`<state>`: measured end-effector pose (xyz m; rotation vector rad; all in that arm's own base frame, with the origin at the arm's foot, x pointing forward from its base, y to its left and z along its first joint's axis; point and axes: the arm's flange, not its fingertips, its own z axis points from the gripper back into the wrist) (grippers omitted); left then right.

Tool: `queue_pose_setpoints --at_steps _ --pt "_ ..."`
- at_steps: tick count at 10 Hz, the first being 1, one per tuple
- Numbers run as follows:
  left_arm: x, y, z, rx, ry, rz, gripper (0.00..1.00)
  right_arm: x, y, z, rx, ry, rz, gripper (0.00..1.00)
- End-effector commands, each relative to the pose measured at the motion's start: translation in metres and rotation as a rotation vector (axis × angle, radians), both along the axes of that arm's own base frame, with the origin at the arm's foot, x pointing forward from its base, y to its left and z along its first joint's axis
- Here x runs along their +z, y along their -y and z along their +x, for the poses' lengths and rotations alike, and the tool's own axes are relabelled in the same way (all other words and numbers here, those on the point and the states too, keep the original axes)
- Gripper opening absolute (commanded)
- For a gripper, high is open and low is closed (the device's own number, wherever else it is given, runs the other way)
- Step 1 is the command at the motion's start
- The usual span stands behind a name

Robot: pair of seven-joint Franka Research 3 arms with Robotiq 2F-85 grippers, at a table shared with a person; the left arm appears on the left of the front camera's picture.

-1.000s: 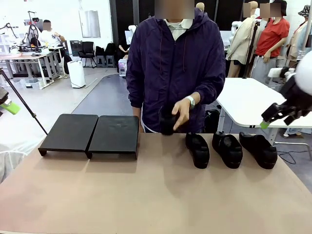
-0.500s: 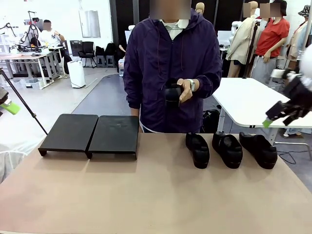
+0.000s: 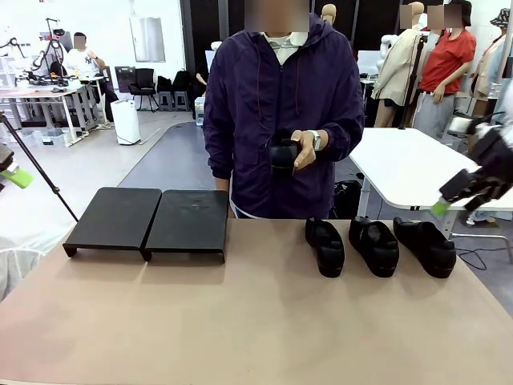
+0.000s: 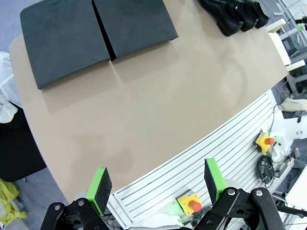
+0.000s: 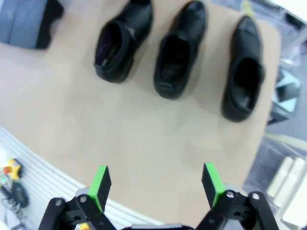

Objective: Organize the shoes by placing them on the stand.
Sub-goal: Pick up one Shoe and place it in the middle of the table.

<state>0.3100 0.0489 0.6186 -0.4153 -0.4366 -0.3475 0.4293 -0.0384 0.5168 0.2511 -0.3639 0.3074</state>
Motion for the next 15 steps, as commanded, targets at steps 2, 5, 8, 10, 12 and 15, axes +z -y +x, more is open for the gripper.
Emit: queue_pose_setpoints --at_steps 2,5,8,10,12,15 --pt "0.001 -0.003 0.0 -0.019 0.005 -0.004 1.0 -0.051 -0.044 0.03 0.07 0.082 -0.03 1.0" --pt "0.001 -0.003 0.0 -0.019 0.005 -0.004 1.0 -0.035 -0.044 0.021 0.056 0.025 -0.034 1.0" --pt "0.001 -0.003 0.0 -0.019 0.005 -0.004 1.0 -0.059 -0.036 0.072 -0.041 -0.018 -0.115 1.0" --pt "0.001 -0.003 0.0 -0.019 0.005 -0.004 1.0 -0.077 -0.021 0.116 -0.097 -0.029 -0.144 1.0" --pt "0.001 -0.003 0.0 -0.019 0.005 -0.004 1.0 -0.105 -0.021 0.141 -0.081 -0.1 -0.076 1.0" --pt "0.001 -0.003 0.0 -0.019 0.005 -0.004 1.0 -0.135 -0.026 0.149 -0.115 -0.183 -0.086 1.0"
